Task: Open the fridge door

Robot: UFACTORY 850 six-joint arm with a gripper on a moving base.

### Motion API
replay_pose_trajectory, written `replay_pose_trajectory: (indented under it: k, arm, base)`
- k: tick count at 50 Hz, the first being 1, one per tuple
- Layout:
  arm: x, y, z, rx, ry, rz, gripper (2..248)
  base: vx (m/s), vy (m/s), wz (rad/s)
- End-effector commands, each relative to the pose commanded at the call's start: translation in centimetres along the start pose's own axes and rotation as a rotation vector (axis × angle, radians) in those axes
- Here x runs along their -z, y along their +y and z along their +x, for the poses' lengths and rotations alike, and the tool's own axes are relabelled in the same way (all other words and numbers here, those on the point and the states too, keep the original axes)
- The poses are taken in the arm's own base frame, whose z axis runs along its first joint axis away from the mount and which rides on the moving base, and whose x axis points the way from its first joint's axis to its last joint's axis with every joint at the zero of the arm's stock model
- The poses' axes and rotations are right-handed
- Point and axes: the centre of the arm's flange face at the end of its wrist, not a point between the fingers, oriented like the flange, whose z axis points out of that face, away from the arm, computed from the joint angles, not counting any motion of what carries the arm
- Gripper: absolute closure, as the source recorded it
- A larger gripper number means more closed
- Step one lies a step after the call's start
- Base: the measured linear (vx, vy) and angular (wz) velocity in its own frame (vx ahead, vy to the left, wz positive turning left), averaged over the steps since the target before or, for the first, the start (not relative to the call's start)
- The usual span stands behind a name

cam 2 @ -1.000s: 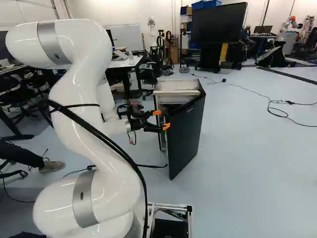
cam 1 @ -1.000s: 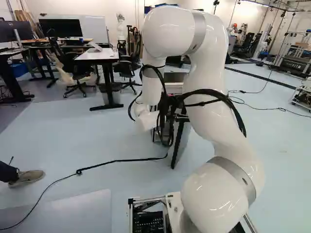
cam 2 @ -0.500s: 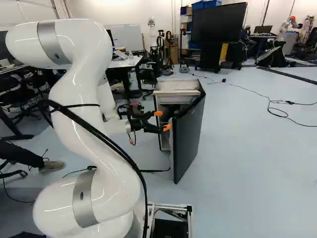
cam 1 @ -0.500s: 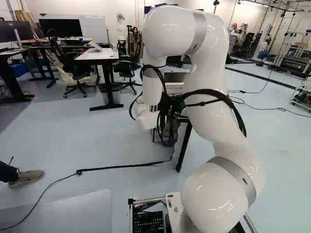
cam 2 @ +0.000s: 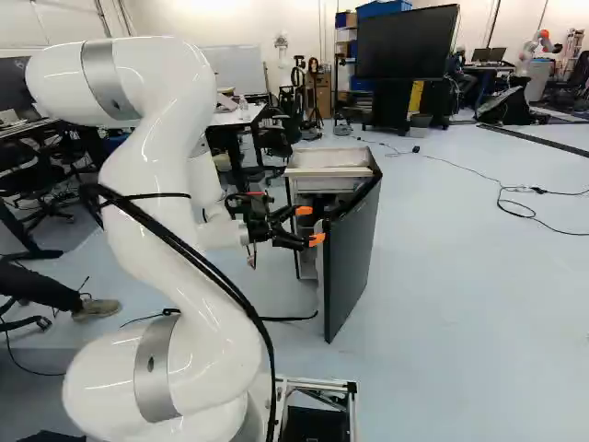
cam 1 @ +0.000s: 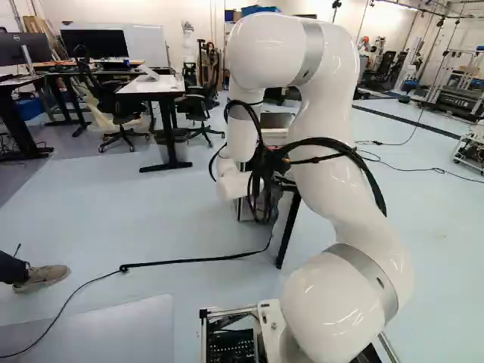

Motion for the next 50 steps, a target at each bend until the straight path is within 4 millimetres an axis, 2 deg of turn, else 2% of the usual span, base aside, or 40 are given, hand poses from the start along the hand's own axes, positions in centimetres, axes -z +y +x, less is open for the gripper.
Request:
replay_pose_trajectory:
  k: [29, 50]
  arm:
    - [-3.7, -0.5, 0.3, -0.036, 0.009, -0.114, 3]
    - [-7.6, -0.5, 0.5, -0.069, 0.003, -0.216, 3]
  base:
    - [0.000, 0.000, 0.000]
    - [0.000, 0.000, 0.000]
